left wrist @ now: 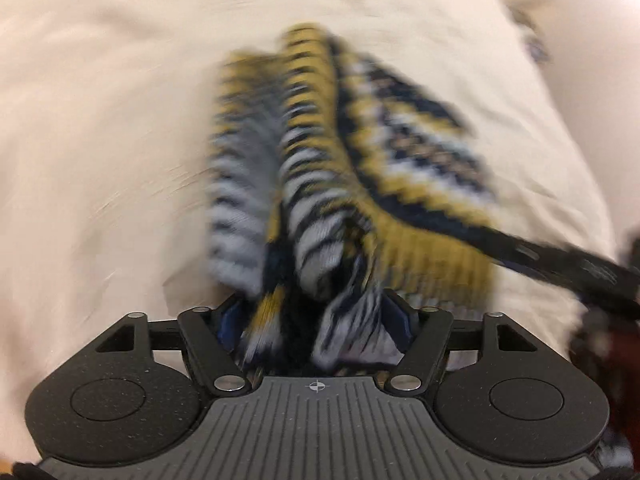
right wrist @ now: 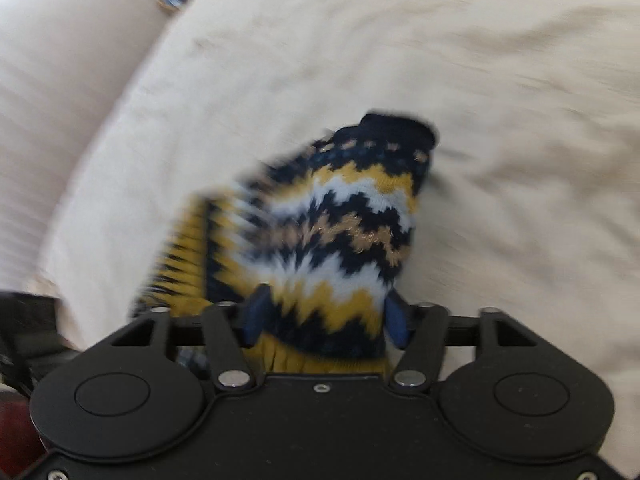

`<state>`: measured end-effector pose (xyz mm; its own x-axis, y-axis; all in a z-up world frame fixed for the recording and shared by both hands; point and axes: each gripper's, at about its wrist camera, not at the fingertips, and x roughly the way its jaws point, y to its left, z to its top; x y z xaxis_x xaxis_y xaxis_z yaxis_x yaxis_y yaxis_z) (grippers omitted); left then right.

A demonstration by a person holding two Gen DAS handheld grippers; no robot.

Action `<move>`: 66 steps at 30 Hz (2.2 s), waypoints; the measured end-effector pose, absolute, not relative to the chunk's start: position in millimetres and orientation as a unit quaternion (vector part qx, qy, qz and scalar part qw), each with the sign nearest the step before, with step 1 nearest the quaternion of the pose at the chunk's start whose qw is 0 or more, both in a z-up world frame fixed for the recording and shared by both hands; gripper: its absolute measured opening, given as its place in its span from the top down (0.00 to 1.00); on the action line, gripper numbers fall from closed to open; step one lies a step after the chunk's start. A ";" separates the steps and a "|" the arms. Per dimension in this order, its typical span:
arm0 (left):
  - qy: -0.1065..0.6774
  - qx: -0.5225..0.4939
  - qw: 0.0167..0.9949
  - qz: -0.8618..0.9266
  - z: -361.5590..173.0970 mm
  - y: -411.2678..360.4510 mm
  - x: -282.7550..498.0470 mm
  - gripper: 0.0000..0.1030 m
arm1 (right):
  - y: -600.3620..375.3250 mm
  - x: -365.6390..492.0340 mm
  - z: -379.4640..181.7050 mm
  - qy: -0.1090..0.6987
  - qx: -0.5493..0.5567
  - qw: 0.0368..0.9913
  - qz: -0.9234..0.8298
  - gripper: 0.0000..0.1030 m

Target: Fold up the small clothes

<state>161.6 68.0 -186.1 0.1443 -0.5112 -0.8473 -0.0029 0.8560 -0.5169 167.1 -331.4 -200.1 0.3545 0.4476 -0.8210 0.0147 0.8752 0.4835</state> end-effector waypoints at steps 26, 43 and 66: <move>0.489 -0.024 0.863 -0.121 -36.0 9.9 102.3 0.00 | -329.0 37.0 -104.8 0.389 0.135 0.908 0.075 0.00; 0.464 0.022 0.884 -0.041 25.4 53.3 57.6 0.01 | -276.0 -20.0 -51.2 0.369 0.134 0.919 0.012 0.00; 0.485 0.027 0.873 -0.048 46.3 81.0 -3.3 0.01 | -226.3 -84.3 -9.4 0.381 0.113 0.918 -0.022 0.00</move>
